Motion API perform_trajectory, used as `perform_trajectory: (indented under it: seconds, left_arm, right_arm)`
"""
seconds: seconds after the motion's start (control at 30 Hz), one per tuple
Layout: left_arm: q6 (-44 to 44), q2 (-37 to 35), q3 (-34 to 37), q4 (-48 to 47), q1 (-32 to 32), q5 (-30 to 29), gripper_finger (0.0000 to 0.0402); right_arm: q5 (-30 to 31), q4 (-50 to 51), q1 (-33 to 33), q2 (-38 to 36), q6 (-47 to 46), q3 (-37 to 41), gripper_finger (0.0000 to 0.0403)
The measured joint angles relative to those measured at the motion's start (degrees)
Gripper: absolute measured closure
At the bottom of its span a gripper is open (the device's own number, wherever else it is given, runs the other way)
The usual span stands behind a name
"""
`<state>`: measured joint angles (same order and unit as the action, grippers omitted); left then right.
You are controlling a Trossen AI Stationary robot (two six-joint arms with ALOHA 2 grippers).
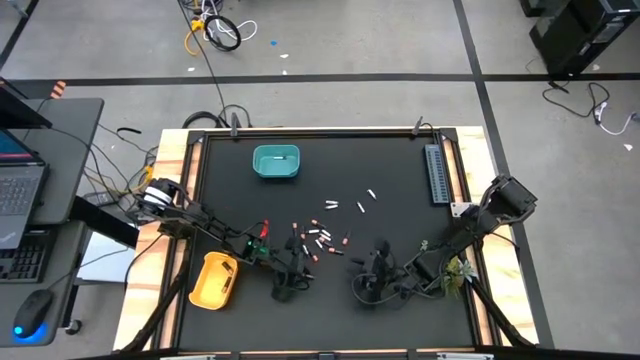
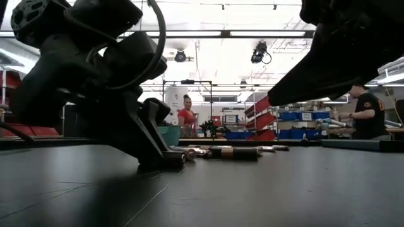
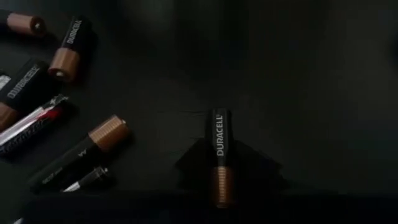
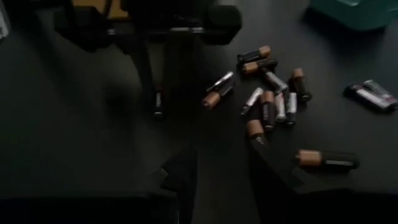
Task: Sort batteries
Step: Put the black battery into the yellow bin
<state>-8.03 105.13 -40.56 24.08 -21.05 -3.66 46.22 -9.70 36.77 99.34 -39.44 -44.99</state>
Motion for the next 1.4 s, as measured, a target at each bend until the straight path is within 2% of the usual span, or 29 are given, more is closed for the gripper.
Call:
perform_trajectory:
  seconds: [0.2, 0.4, 0.53, 0.7, 0.87, 1.1, 1.4]
  left_arm:
    - [-2.7, -2.7, 0.3, -2.5, -1.0, -0.6, 0.0342]
    - [-3.4, -14.5, 0.3, -8.4, -4.0, -1.9, 0.0342]
    - [-5.9, -24.5, 0.4, -17.8, -7.5, -6.6, 0.0342]
    - [-13.4, -36.9, 0.4, -32.5, -14.2, -15.3, 0.0342]
    - [-27.5, -45.5, 0.3, -46.9, -22.8, -16.5, 0.0342]
    - [-49.9, -47.0, 0.4, -65.1, -34.8, -16.0, 0.0342]
    - [-61.5, -46.6, 0.4, -71.7, -42.4, -17.8, 0.0342]
  right_arm:
    - [2.4, 0.7, -0.6, -0.5, 0.1, 0.0, 0.0277]
    - [4.9, 0.7, -1.2, -4.3, 1.4, 0.0, 0.0277]
    - [8.3, -0.9, -1.2, -10.1, 6.2, 0.0, 0.0277]
    - [8.4, -1.1, -1.7, -17.4, 11.2, 0.0, 0.0277]
    - [8.8, -0.8, -1.7, -18.3, 13.7, 0.0, 0.0277]
    - [9.5, -1.4, -1.8, -13.9, 11.2, 0.0, 0.0277]
    - [9.5, -1.4, -1.8, -11.3, 6.7, 0.0, 0.0277]
